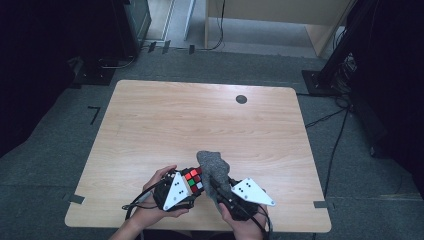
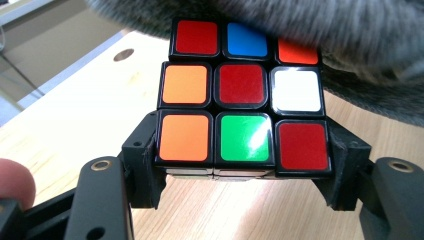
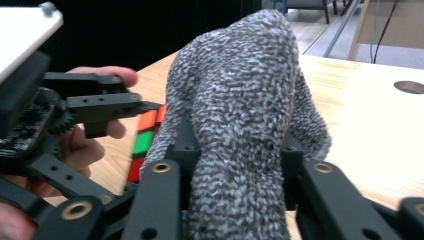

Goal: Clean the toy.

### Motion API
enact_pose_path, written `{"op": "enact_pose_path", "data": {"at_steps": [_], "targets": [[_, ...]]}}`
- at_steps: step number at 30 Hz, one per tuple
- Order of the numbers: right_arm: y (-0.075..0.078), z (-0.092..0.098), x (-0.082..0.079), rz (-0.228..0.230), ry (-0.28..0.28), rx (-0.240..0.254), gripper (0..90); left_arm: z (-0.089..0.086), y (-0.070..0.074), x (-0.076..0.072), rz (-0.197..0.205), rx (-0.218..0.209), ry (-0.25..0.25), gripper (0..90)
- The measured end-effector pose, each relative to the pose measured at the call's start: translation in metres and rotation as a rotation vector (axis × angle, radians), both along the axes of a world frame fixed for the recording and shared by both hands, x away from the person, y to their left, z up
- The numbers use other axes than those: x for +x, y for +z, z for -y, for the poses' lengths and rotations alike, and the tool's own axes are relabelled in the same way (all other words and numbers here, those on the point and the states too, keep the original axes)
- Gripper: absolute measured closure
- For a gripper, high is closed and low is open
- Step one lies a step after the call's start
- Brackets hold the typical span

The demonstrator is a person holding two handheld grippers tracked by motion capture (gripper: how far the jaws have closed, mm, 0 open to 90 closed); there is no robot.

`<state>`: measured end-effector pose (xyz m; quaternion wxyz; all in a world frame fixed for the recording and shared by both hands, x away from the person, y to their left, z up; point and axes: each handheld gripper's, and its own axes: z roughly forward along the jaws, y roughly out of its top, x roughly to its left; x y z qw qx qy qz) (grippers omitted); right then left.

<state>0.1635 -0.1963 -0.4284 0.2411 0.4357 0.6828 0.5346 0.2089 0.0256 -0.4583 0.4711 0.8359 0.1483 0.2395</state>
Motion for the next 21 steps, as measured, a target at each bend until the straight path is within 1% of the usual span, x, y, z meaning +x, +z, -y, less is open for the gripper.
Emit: {"op": "enact_pose_path", "data": {"at_steps": [2,3,4,5,6,7,8,9,10,11,12,14,15,16,17,18,19,21], "targets": [[0.000,0.006,0.002,-0.013,-0.007,0.025,69.6,-0.005,0.001,0.001,-0.014,-0.048,-0.030,34.1],[0.000,0.009,0.003,-0.021,-0.008,0.033,70.0,-0.009,0.002,0.002,-0.030,-0.091,-0.054,34.1],[-0.001,0.011,0.005,-0.030,-0.002,0.047,70.2,-0.011,0.003,0.002,-0.044,-0.118,-0.069,34.1],[-0.002,0.012,0.006,-0.039,0.008,0.058,70.3,-0.013,0.005,0.003,-0.060,-0.156,-0.091,34.1],[-0.005,0.013,0.008,-0.054,0.035,0.085,70.9,-0.013,0.006,0.002,-0.059,-0.165,-0.095,34.0],[-0.006,0.014,0.009,-0.065,0.048,0.107,71.1,-0.014,0.007,0.001,-0.047,-0.164,-0.092,34.0],[-0.007,0.016,0.011,-0.079,0.061,0.131,71.0,-0.015,0.008,0.001,-0.045,-0.165,-0.097,34.0],[-0.009,0.018,0.013,-0.095,0.071,0.141,71.0,-0.016,0.010,0.000,-0.045,-0.177,-0.102,34.1],[-0.010,0.020,0.015,-0.113,0.073,0.146,70.9,-0.017,0.011,0.000,-0.044,-0.189,-0.105,34.0],[-0.011,0.021,0.016,-0.123,0.068,0.148,70.9,-0.019,0.013,-0.001,-0.047,-0.210,-0.111,34.0],[-0.013,0.023,0.017,-0.132,0.059,0.144,70.9,-0.021,0.015,0.000,-0.052,-0.221,-0.115,34.0],[-0.014,0.024,0.018,-0.137,0.046,0.140,70.9,-0.024,0.019,0.000,-0.052,-0.258,-0.123,34.1],[-0.014,0.024,0.018,-0.141,0.044,0.131,70.8,-0.027,0.020,0.001,-0.061,-0.282,-0.127,34.1],[-0.013,0.024,0.018,-0.138,0.045,0.126,70.8,-0.029,0.021,0.002,-0.069,-0.298,-0.131,34.1],[-0.011,0.025,0.018,-0.120,0.044,0.132,70.8,-0.030,0.021,0.003,-0.071,-0.302,-0.126,34.0],[-0.008,0.027,0.016,-0.101,0.049,0.147,70.8,-0.031,0.020,0.004,-0.070,-0.296,-0.118,34.1],[-0.004,0.028,0.015,-0.076,0.066,0.171,70.8,-0.031,0.019,0.005,-0.069,-0.283,-0.114,34.1],[0.004,0.029,0.011,-0.039,0.098,0.214,70.6,-0.030,0.015,0.005,-0.063,-0.241,-0.116,34.1]]}}
